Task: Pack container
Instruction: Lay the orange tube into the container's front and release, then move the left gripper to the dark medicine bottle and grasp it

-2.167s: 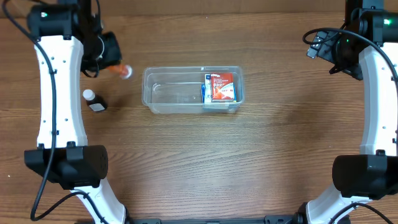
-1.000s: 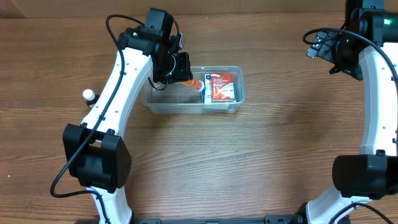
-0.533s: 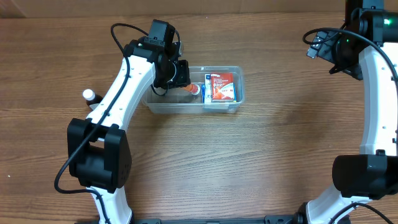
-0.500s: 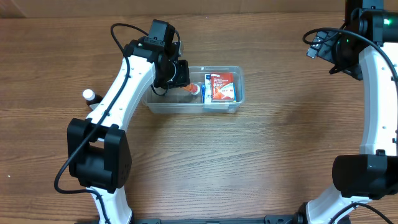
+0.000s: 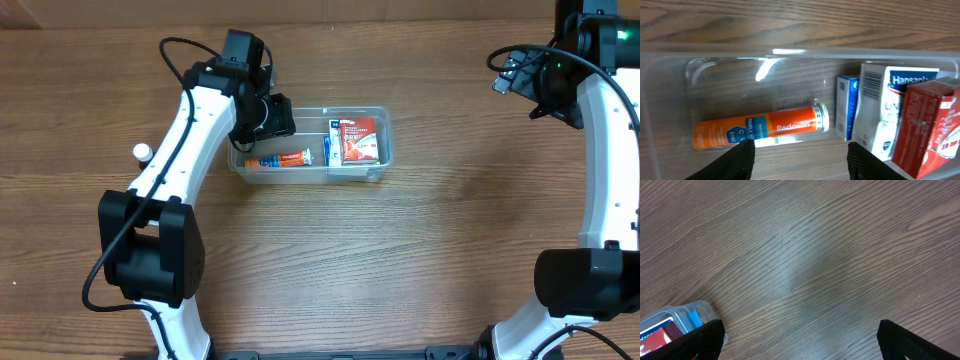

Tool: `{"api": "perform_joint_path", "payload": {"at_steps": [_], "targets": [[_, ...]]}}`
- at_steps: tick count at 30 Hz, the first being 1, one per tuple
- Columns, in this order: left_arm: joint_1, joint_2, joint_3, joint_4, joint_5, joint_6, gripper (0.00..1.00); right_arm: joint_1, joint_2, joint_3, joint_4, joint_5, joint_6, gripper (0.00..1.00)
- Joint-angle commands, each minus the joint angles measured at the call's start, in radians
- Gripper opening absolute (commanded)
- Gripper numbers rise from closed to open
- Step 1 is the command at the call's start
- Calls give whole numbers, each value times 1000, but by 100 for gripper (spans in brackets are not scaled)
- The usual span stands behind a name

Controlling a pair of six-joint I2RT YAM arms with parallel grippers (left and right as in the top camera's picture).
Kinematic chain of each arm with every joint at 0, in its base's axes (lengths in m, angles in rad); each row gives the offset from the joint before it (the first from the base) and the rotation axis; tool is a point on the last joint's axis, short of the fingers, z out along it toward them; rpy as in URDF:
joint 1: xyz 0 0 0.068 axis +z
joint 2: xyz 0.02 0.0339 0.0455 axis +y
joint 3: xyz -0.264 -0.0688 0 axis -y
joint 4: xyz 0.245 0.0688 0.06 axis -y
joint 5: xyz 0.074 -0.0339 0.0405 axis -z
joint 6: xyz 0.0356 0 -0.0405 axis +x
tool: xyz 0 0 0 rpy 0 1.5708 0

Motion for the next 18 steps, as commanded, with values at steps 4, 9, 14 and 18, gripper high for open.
{"api": "perform_joint_path", "payload": {"at_steps": [4,9,14,18], "targets": [[26,-46,207,-163,-35,86,60,-5,-9,20,3,8,-5,100],[29,-181,451,-460,-240,15,68,-5,-9,20,3,8,-5,100],[217,-225,425,-623,-261,-60,71,-5,-9,20,3,8,-5,100],[317,-225,277,-583,-290,-90,76,-5,-9,20,3,8,-5,100]]}}
